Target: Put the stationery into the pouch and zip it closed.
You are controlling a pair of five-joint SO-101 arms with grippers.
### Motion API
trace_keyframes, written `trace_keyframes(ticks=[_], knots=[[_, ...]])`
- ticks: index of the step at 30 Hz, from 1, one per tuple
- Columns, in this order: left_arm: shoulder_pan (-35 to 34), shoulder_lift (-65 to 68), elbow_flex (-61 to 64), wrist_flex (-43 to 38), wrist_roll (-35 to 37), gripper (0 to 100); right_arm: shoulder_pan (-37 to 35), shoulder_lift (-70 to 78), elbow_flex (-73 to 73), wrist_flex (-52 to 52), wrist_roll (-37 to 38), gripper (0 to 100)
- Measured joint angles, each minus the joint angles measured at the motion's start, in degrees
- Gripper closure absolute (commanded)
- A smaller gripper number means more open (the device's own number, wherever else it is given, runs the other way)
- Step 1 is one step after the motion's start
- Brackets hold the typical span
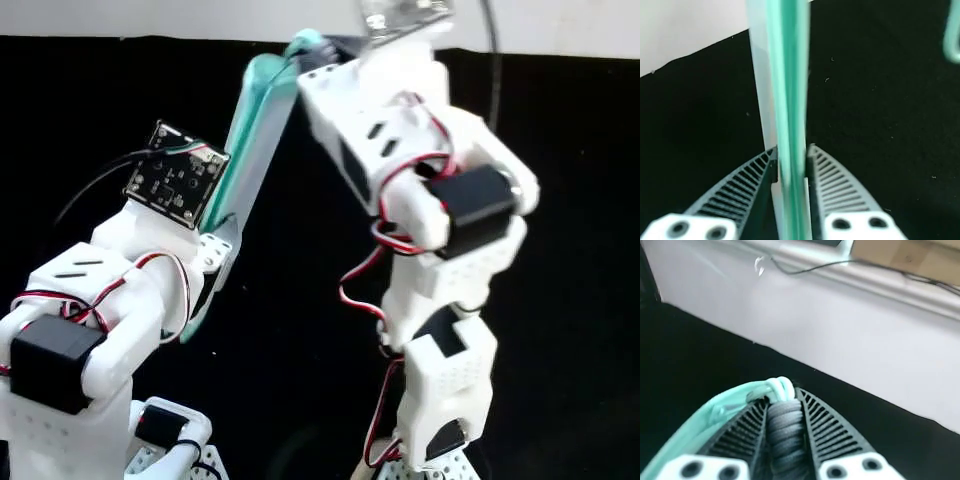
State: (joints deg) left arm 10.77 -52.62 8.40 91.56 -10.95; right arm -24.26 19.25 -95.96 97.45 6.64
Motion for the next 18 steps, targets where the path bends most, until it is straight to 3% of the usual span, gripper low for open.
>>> trace_keyframes(ticks=[8,18], knots=[[-0.18,-0.70,2.29,-2.20,-0.26,86,-5.45,-0.18,1.41,1.32,0.00,99.3],[0.09,-0.88,6.15,-4.48,-0.26,86,-6.15,-0.18,2.11,1.32,0.00,99.3]])
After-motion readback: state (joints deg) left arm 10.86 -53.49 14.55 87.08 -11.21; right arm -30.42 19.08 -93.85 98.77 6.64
